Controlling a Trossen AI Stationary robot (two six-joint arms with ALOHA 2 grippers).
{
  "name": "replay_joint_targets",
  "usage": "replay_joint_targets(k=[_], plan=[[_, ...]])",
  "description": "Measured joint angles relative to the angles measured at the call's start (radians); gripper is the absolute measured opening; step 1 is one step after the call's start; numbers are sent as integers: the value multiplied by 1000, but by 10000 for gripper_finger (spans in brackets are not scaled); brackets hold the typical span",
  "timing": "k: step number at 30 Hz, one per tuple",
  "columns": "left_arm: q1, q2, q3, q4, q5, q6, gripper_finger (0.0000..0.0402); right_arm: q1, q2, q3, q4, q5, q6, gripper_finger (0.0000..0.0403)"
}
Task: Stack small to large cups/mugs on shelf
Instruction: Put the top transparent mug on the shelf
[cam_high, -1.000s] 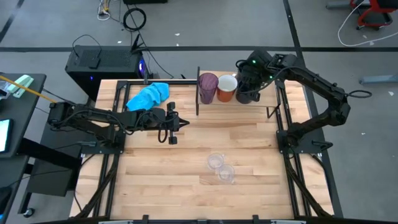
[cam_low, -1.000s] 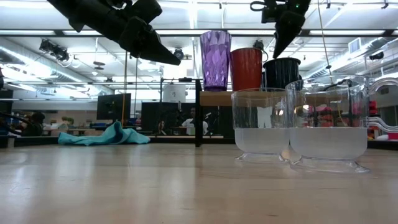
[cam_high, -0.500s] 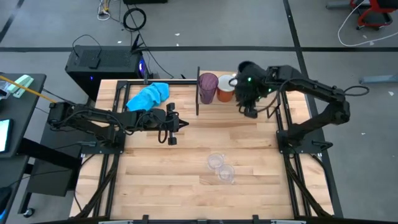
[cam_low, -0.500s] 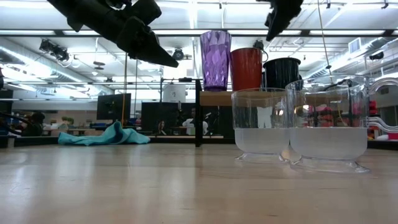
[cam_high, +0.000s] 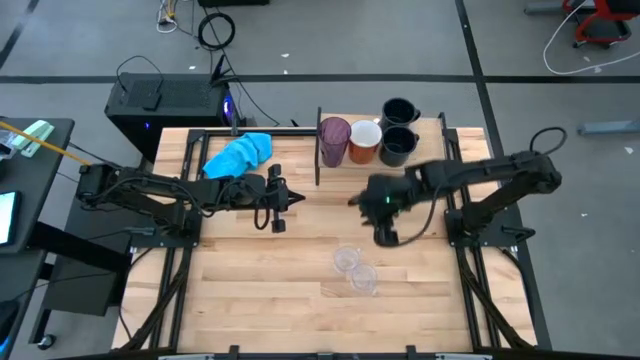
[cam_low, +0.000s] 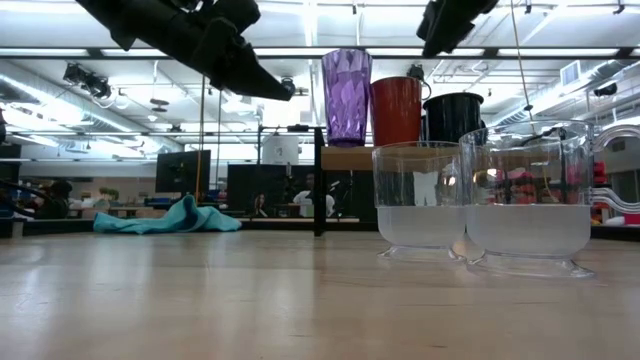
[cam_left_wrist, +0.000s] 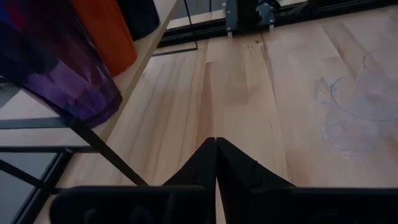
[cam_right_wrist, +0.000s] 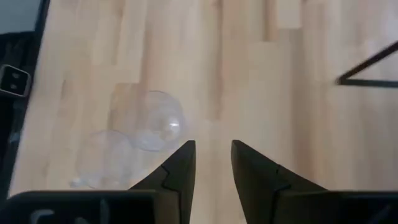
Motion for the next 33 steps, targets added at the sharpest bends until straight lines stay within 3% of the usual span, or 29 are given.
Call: replay_joint_targets(k=[10,19,26,33], plan=[[0,0,0,35,0,-23,21,221,0,-139,157,94,346,110],[0,0,0,47,0,-54,15,362,93,-148,186,178,524,110],[0,0,0,55,0,-54,30,379,171,-149,195,170,549,110],[1,0,0,106,0,-49,27,346,206,-149,286,181,446,110]])
